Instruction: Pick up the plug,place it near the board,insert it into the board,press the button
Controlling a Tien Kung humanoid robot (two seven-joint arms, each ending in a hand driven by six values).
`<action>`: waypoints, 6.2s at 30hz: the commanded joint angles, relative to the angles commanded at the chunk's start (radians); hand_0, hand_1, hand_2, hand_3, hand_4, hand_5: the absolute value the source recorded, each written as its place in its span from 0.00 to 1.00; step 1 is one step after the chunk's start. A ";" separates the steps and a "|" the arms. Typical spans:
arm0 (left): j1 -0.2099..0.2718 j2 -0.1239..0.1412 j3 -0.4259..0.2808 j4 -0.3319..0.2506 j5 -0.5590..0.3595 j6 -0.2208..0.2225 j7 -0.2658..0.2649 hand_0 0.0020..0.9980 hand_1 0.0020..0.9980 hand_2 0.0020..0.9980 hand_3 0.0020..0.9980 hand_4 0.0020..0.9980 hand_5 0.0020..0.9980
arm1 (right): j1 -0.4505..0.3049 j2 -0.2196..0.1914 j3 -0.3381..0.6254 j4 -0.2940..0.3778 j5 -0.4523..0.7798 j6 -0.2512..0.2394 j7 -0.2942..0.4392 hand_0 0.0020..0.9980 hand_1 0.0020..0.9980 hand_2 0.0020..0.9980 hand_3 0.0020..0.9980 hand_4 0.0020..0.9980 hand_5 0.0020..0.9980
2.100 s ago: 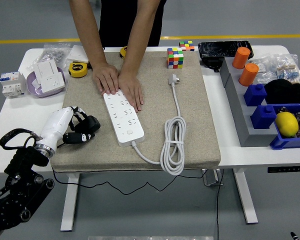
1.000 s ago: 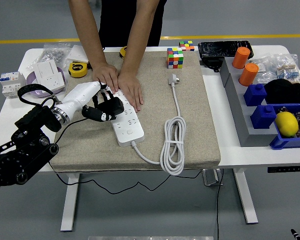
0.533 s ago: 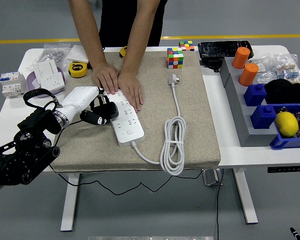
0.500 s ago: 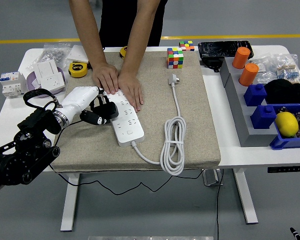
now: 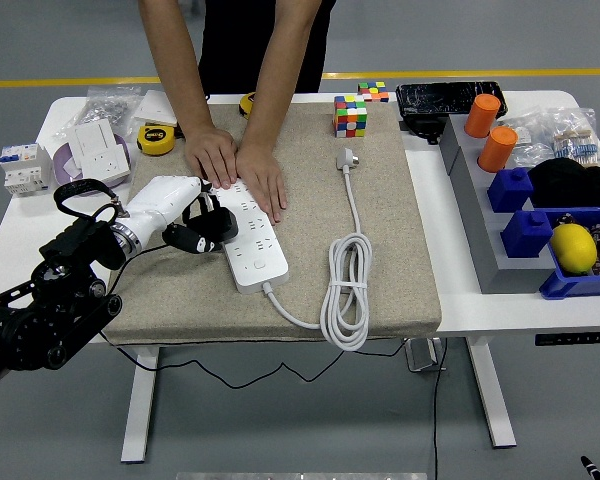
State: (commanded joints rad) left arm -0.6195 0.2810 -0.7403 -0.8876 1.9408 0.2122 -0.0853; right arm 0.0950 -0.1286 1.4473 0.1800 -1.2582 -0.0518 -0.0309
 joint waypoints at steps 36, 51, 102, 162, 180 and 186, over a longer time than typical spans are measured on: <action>-0.019 -0.001 -0.008 -0.013 -0.027 -0.099 -0.005 0.52 0.76 0.74 0.80 1.00 0.38 | 0.001 -0.001 0.006 0.000 0.002 0.000 0.003 0.83 0.76 0.75 0.77 1.00 0.95; 0.170 -0.052 -0.335 -0.318 -0.140 -0.156 0.085 0.80 0.89 0.86 0.85 1.00 0.70 | -0.011 0.006 0.021 0.000 -0.010 -0.002 0.002 0.83 0.76 0.75 0.77 1.00 0.93; 0.421 -0.064 -0.337 -0.479 -0.036 -0.189 0.158 0.96 0.97 0.92 0.89 1.00 0.87 | -0.021 0.012 0.044 0.000 -0.027 -0.003 -0.002 0.83 0.76 0.74 0.77 1.00 0.93; 0.360 -0.017 -0.261 -0.434 0.193 -0.165 0.239 0.96 0.96 0.90 0.88 1.00 0.95 | -0.019 0.009 0.041 0.000 -0.020 -0.005 -0.011 0.83 0.76 0.74 0.77 1.00 0.92; 0.329 -0.012 -0.219 -0.435 0.215 -0.170 0.241 0.96 0.95 0.90 0.87 1.00 0.95 | -0.021 0.008 0.040 0.000 -0.026 -0.006 -0.015 0.83 0.76 0.74 0.77 1.00 0.93; 0.321 -0.011 -0.208 -0.435 0.218 -0.171 0.241 0.96 0.95 0.89 0.87 1.00 0.95 | -0.022 0.008 0.040 0.000 -0.027 -0.006 -0.015 0.83 0.76 0.74 0.77 1.00 0.93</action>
State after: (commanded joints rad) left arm -0.2988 0.2705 -0.9485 -1.3231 2.1588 0.0412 0.1557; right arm 0.0732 -0.1208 1.4878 0.1800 -1.2851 -0.0577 -0.0458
